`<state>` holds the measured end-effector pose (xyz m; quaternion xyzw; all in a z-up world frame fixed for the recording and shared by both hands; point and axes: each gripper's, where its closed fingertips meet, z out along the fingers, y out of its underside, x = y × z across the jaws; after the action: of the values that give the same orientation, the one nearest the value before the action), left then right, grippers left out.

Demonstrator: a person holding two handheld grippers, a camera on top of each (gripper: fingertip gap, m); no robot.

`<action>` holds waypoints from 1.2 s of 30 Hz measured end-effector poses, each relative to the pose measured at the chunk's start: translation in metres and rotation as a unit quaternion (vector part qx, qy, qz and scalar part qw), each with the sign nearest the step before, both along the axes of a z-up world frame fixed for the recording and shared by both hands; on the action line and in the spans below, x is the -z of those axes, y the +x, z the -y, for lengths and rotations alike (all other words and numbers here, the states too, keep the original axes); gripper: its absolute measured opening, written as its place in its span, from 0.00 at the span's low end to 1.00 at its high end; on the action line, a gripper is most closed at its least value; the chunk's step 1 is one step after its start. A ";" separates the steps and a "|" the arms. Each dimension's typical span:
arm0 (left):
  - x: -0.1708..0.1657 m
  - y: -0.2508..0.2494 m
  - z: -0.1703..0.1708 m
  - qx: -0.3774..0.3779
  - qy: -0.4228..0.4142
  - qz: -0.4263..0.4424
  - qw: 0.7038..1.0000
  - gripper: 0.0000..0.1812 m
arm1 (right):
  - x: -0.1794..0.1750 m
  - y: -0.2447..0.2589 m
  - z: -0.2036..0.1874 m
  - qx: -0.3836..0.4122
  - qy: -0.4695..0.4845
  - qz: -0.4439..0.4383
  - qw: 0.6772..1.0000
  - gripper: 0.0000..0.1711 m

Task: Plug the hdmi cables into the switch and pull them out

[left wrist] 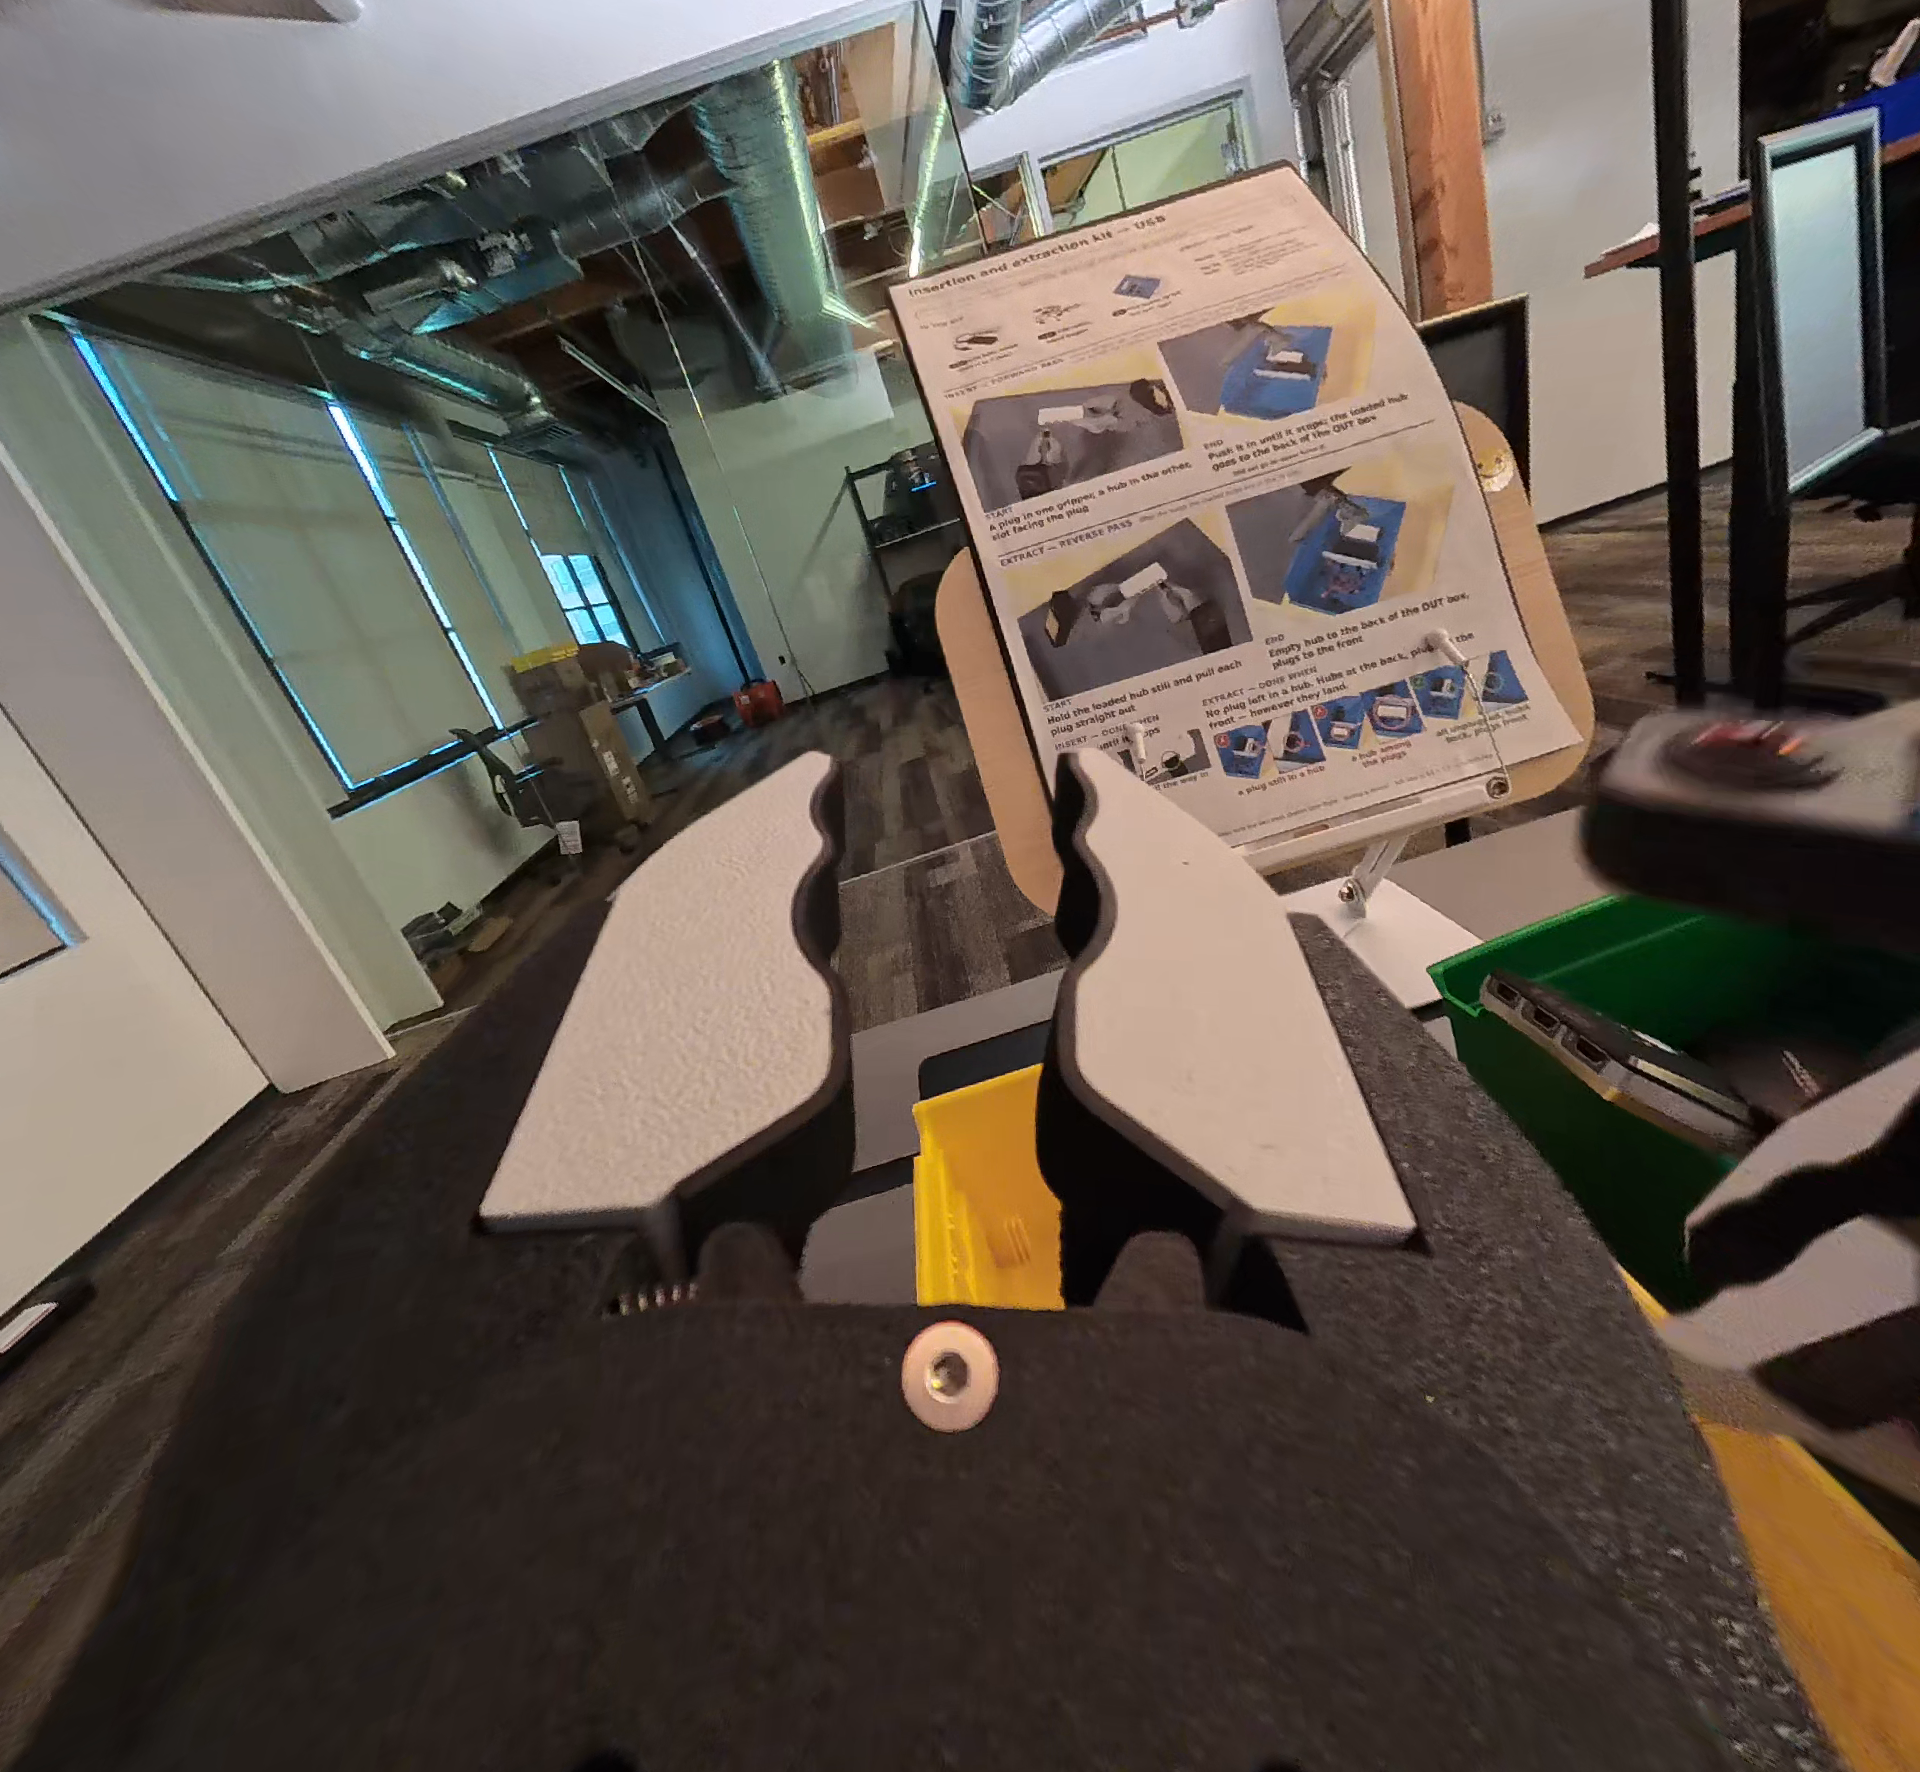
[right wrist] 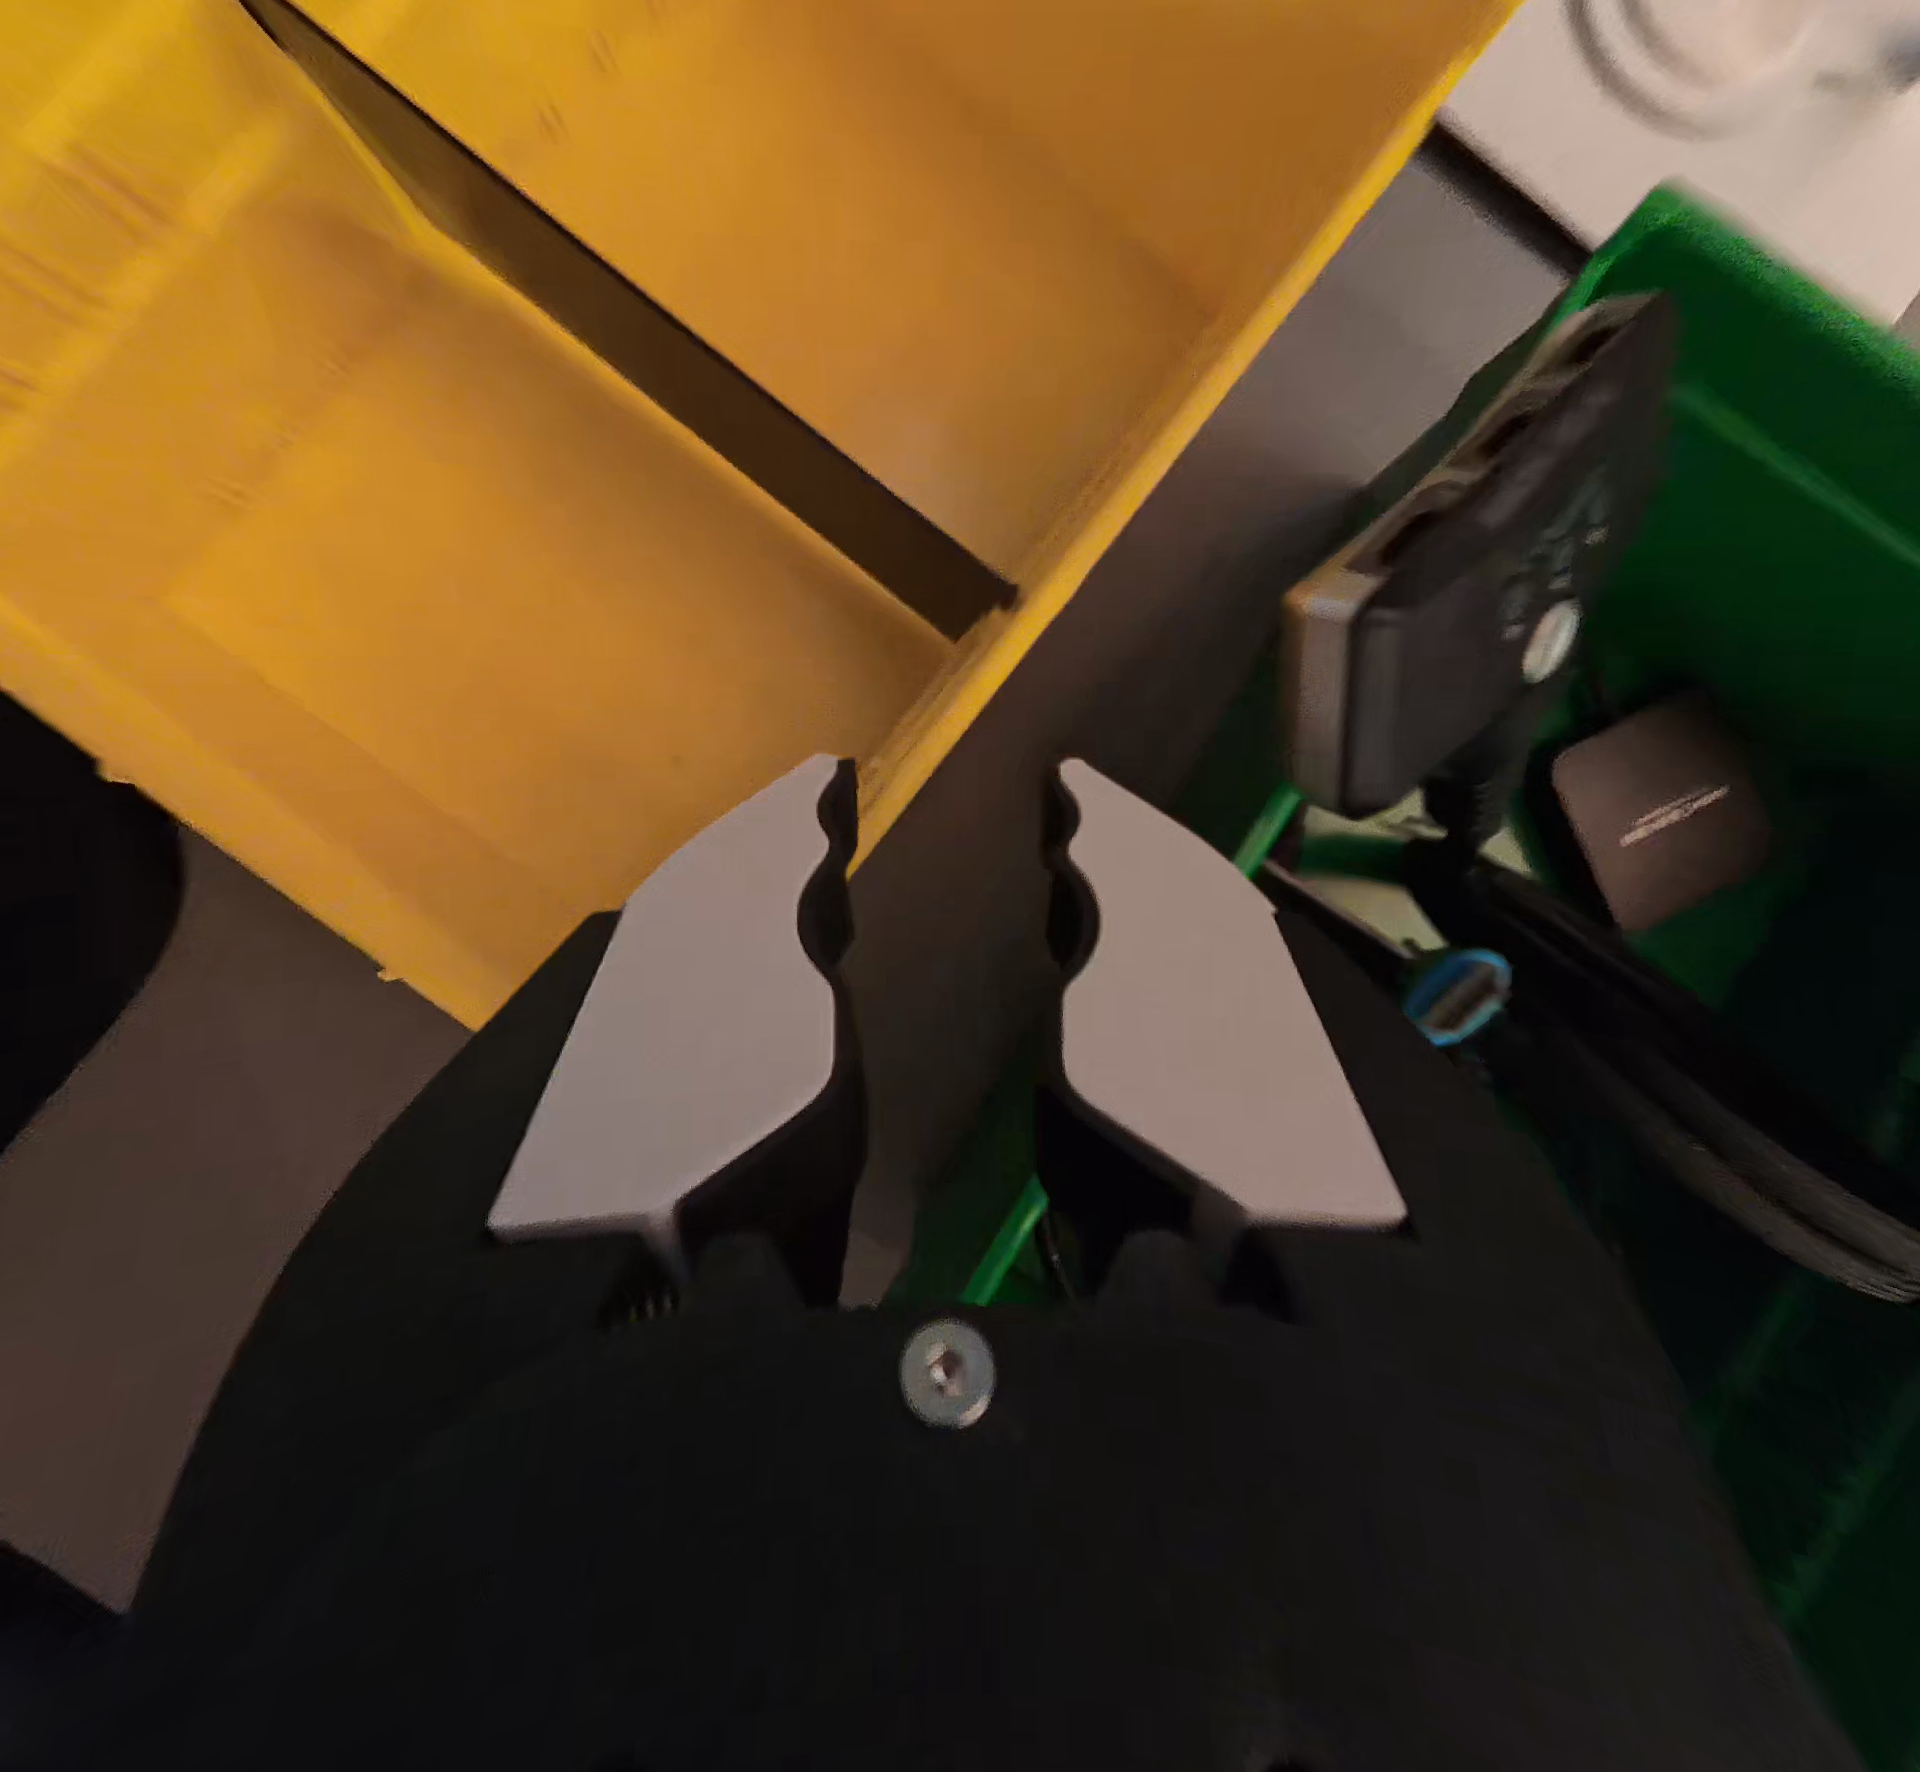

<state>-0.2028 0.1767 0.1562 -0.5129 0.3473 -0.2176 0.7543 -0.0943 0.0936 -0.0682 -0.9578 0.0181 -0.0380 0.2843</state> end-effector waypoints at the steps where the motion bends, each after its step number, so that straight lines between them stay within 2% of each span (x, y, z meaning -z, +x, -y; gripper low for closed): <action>1: 0.000 -0.001 0.000 0.004 -0.004 0.003 1.000 0.21 | 0.010 -0.001 0.000 0.006 -0.030 -0.002 1.000 0.22; 7: 0.001 -0.008 -0.008 -0.012 -0.016 0.015 1.000 0.21 | 0.015 0.001 0.000 0.048 -0.118 0.010 0.992 0.18; 9: 0.001 -0.010 -0.010 -0.022 -0.016 0.017 1.000 0.21 | 0.019 -0.007 -0.003 0.055 -0.143 -0.021 0.988 0.18; 11: -0.002 -0.016 -0.013 -0.045 -0.004 0.021 0.999 0.21 | 0.028 -0.014 -0.003 0.069 -0.173 -0.043 0.982 0.18; 16: -0.011 -0.035 -0.016 -0.133 0.050 0.016 0.990 0.22 | 0.056 -0.011 0.006 0.098 -0.250 -0.026 0.963 0.20; 22: -0.023 -0.043 -0.008 -0.143 0.075 0.035 0.986 0.21 | 0.056 -0.006 -0.004 0.105 -0.240 -0.027 0.965 0.17; 26: -0.021 -0.037 -0.006 -0.134 0.075 0.026 0.988 0.21 | 0.055 -0.019 -0.021 0.109 -0.199 -0.107 0.968 0.06; 32: -0.015 -0.027 -0.005 -0.121 0.070 0.007 0.990 0.20 | 0.061 -0.037 -0.033 0.054 -0.213 -0.124 0.968 0.06; 35: -0.013 -0.026 -0.006 -0.124 0.073 -0.003 0.990 0.20 | 0.077 -0.047 -0.029 0.058 -0.265 -0.176 0.946 0.11; 36: -0.013 -0.025 -0.006 -0.121 0.070 -0.005 0.990 0.20 | 0.076 -0.049 -0.033 0.054 -0.258 -0.186 0.946 0.07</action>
<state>-0.2282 0.1827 0.1687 -0.4979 0.3011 -0.0977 0.8074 -0.1429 0.1266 -0.1441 -0.9860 0.1117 0.1225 0.0162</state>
